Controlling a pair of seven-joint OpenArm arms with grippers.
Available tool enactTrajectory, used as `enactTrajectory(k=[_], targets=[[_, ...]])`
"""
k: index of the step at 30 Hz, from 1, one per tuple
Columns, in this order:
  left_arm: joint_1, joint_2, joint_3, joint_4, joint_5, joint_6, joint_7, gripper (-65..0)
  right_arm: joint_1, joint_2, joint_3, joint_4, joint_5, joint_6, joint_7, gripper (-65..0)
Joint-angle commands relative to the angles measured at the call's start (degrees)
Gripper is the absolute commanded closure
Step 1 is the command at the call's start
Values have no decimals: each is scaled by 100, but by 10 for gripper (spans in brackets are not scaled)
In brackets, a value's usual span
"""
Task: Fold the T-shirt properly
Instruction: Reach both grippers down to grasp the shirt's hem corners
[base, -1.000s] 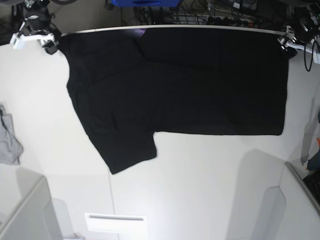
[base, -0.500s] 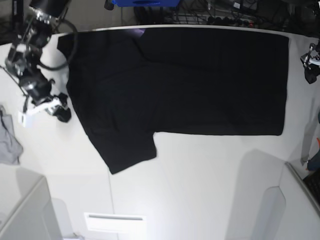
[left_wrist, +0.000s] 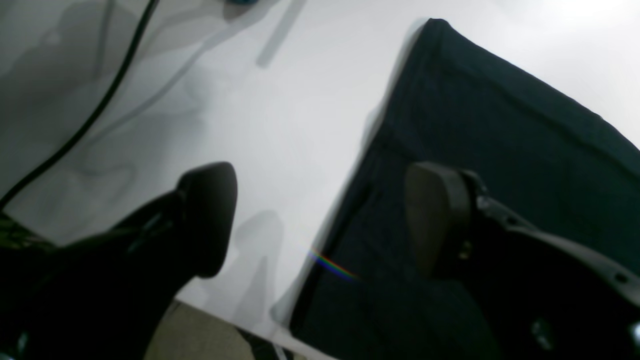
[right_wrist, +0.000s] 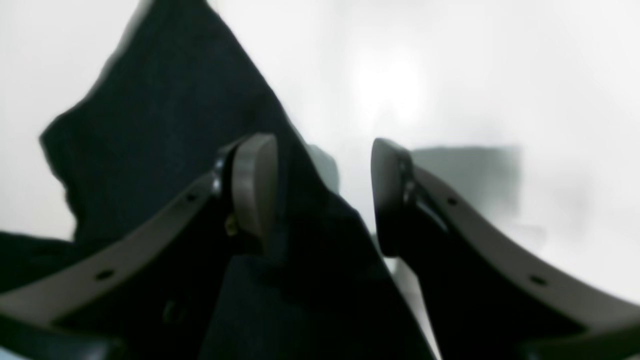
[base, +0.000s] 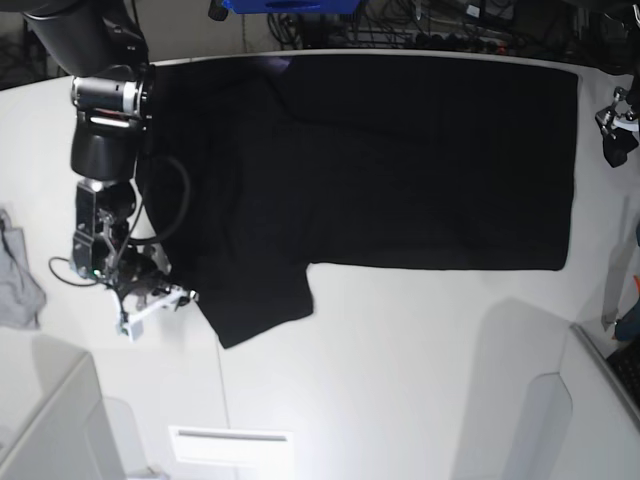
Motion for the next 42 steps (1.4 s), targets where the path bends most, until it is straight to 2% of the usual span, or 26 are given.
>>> enactTrajectory(k=[1,4,12,13,15,17,20,22,25,27,34,37,42], targets=[[12,-107,-41,82,-59,-29,-103,-500,241,59,-146,-82,92,39,235,-288],[12,-107,-41,65,-59,-29,-103,-500,338,77,-497,-434,92,39,490,-287],[-15,-107,-41,56,-59,-29,-103,-500,320,50,-796,-478,92,30,525,-275],[-23,-107,-41,56,-59,-29,-103,-500,320,50,-814,-486,92,13,525,-258],[-111,-160,-41,47,-59,-29,-103,-500,320,68,-831,-486,92,13,525,-158],[-270,-283,100,12,81,-21,-103,-500,320,68,-805,-495,92,13,525,0],[-779,-529,768,-67,890,-12,-103,-502,320,68,-796,-495,92,4,525,0],[-1289,-538,1208,-278,1594,-12,-103,-502,320,68,-796,-478,92,4,516,0],[-2292,-546,1735,-1140,2605,-29,-103,-502,312,59,-796,-460,92,4,516,0],[-2854,-564,2043,-1816,2965,-29,-103,-502,312,59,-796,-460,92,4,516,0],[-4041,-599,2421,-3373,3079,-29,-217,-502,312,59,-822,-460,92,22,516,0],[-4270,-599,2474,-3671,3079,-29,-498,-502,312,59,-822,-460,92,30,516,0],[-4428,-678,3054,-4225,3079,-12,-903,-502,312,59,-831,-460,92,30,516,0]])
